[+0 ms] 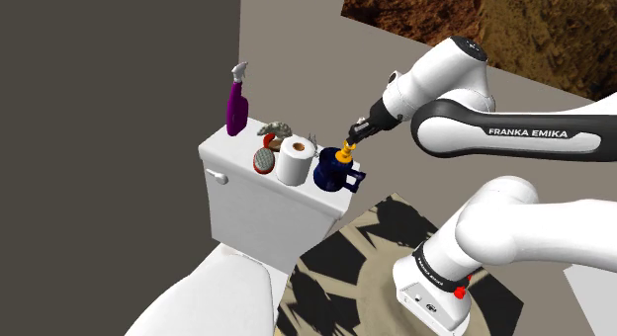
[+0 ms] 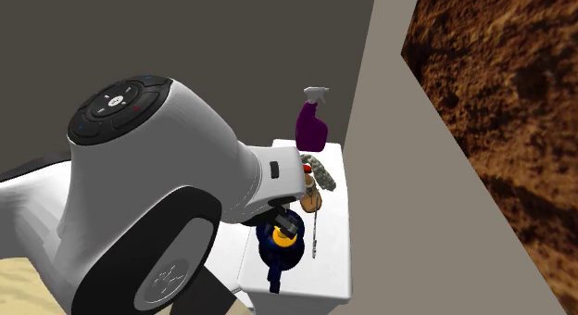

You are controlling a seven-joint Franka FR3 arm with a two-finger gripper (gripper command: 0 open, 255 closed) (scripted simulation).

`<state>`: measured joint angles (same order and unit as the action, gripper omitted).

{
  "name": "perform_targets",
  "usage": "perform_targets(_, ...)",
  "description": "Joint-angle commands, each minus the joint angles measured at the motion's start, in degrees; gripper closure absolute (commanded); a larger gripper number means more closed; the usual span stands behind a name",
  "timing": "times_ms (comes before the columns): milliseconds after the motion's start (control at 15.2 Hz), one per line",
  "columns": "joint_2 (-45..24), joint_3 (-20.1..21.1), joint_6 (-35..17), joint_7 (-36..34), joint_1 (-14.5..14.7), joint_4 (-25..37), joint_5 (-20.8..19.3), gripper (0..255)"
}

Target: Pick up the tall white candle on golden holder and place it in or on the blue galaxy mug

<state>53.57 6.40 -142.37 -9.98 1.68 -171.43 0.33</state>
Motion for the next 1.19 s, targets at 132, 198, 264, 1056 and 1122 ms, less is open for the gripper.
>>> perform_targets(132,0.0,0.0,0.0,0.0,0.0,0.0,0.0,0)
perform_targets(198,0.0,0.0,0.0,0.0,0.0,0.0,0.0,0)
perform_targets(264,0.0,0.0,0.0,0.0,0.0,0.0,0.0,0)
perform_targets(1056,8.23,-0.42,11.51,0.14,0.83,3.25,0.16,0)
perform_targets(1122,8.23,-0.42,11.51,0.14,0.83,3.25,0.16,0)
